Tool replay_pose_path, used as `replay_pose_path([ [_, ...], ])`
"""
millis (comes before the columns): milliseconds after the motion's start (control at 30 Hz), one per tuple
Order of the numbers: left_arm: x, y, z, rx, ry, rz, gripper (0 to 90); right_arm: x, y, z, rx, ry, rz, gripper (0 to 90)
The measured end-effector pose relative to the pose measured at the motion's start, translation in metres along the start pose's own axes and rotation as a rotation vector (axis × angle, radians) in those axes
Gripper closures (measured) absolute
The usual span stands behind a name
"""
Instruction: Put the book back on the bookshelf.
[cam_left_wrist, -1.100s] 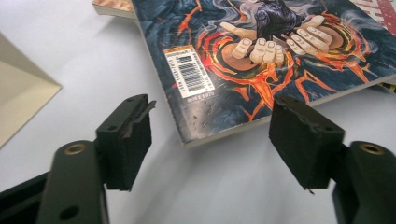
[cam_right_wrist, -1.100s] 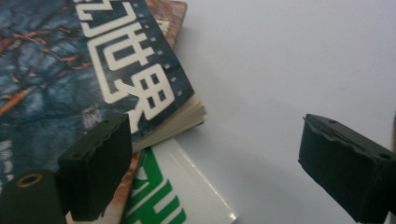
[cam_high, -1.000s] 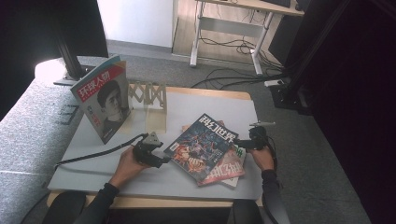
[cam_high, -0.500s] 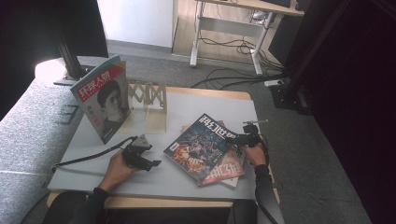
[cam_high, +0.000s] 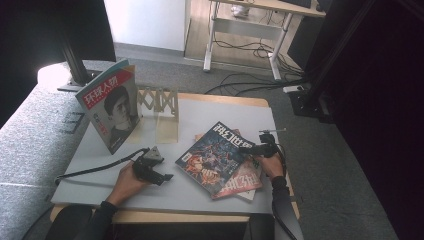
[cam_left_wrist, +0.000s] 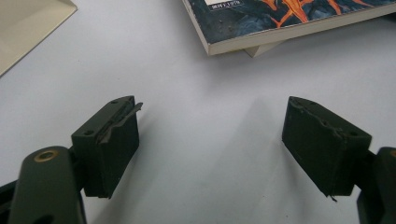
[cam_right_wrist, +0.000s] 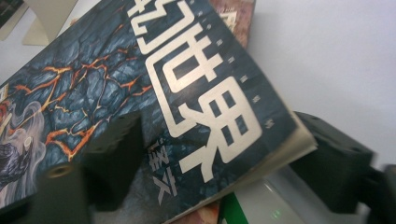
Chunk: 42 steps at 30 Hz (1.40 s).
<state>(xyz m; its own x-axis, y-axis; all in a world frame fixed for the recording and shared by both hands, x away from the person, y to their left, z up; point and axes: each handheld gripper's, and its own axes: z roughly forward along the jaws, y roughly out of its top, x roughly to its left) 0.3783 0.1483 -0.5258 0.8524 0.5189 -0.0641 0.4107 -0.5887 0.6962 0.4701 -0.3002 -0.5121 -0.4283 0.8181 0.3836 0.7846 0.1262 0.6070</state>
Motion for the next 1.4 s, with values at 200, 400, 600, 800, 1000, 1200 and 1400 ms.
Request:
replay_pose_path([
  [200, 0.000, 0.000, 0.000, 0.002, 0.000, 0.002, 18.6, 0.004, 0.005, -0.015, -0.033, -0.087, -0.048, 52.1],
  [400, 0.000, 0.000, 0.000, 0.004, -0.003, 0.001, 18.4, 0.008, 0.007, -0.024, -0.072, -0.117, -0.093, 69.3],
  [600, 0.001, 0.000, 0.000, 0.010, -0.015, 0.007, 16.2, 0.019, 0.010, -0.030, -0.097, -0.145, -0.139, 76.2],
  [800, 0.001, 0.000, 0.000, 0.010, -0.017, 0.007, 15.6, 0.032, 0.016, -0.041, -0.121, -0.136, -0.187, 77.9],
  [1000, 0.001, 0.000, 0.000, 0.007, -0.013, -0.003, 15.6, 0.047, 0.022, -0.052, -0.154, -0.118, -0.223, 78.7],
  [1200, 0.002, 0.001, 0.000, 0.010, -0.020, -0.024, 15.5, 0.064, 0.029, -0.062, -0.194, -0.108, -0.266, 78.7],
  [1400, 0.004, 0.003, -0.002, 0.011, -0.037, -0.034, 20.2, 0.081, 0.032, -0.072, -0.233, -0.098, -0.315, 78.7],
])
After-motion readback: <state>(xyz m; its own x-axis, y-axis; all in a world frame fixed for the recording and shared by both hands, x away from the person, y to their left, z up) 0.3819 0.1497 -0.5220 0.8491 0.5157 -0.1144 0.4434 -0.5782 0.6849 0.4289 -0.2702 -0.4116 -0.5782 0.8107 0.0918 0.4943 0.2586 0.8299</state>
